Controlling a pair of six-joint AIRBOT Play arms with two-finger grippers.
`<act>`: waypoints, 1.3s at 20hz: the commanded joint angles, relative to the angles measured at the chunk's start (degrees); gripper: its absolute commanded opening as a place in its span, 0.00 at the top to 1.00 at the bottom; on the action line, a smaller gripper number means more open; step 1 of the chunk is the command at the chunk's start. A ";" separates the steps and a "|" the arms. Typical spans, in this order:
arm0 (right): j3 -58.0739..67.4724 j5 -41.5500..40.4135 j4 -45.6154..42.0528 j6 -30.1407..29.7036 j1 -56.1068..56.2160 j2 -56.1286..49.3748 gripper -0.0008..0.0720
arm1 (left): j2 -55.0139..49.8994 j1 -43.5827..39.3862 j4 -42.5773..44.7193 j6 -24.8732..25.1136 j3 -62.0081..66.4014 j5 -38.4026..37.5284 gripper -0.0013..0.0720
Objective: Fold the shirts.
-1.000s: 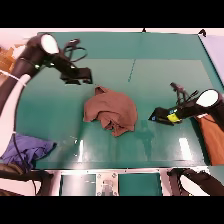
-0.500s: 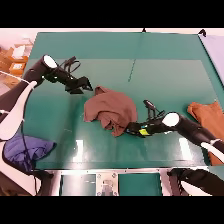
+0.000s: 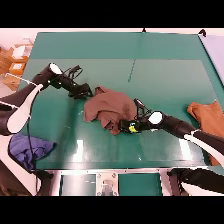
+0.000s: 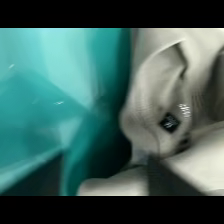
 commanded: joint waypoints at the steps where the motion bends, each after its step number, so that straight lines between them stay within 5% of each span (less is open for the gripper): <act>1: 0.79 2.05 -1.29 -1.11 -1.60 -0.50 0.97 | -0.07 0.04 -2.78 3.87 0.04 -3.78 0.69; 3: 0.92 3.30 -2.73 -1.14 -3.30 -0.42 0.97 | -0.07 0.04 -7.82 7.82 0.04 -6.56 0.95; 6: 0.92 6.08 -4.39 -1.11 -7.10 0.22 0.97 | 0.22 0.07 -15.43 11.76 0.52 -7.85 0.95; 9: 0.92 9.49 -6.91 -1.70 -11.50 1.22 0.97 | 0.44 0.96 -5.33 12.09 3.04 -11.08 0.95; 10: 0.92 10.54 -6.95 -3.43 -13.25 1.29 0.97 | 0.44 1.84 -1.64 12.11 3.26 -11.56 0.92; 11: 0.92 11.61 -6.95 -4.81 -14.91 1.29 0.97 | 0.39 2.73 0.33 12.11 2.97 -11.61 0.51; 12: 0.92 12.48 -6.95 -5.70 -16.63 1.29 0.97 | 0.39 3.69 0.09 12.09 2.12 -11.65 0.21; 20: 2.08 13.68 -6.91 -7.08 -21.31 1.27 0.97 | 0.39 1.11 -16.17 22.29 -8.11 -8.92 0.21; 21: 2.34 13.70 -6.93 -7.08 -21.35 1.27 0.97 | 0.39 0.33 -16.87 22.51 -8.11 -9.29 0.40; 22: 2.56 13.70 -6.93 -7.08 -21.42 1.27 0.97 | 0.42 -0.09 -16.90 23.52 -8.11 -10.36 0.80; 23: 2.97 13.75 -7.26 -7.10 -21.42 1.27 0.97 | 0.46 -0.17 -17.55 24.17 -8.09 -12.07 0.95; 26: 8.48 19.93 -12.13 -7.06 -23.85 1.29 0.97 | 1.77 1.05 -20.85 22.12 -3.72 -16.79 0.95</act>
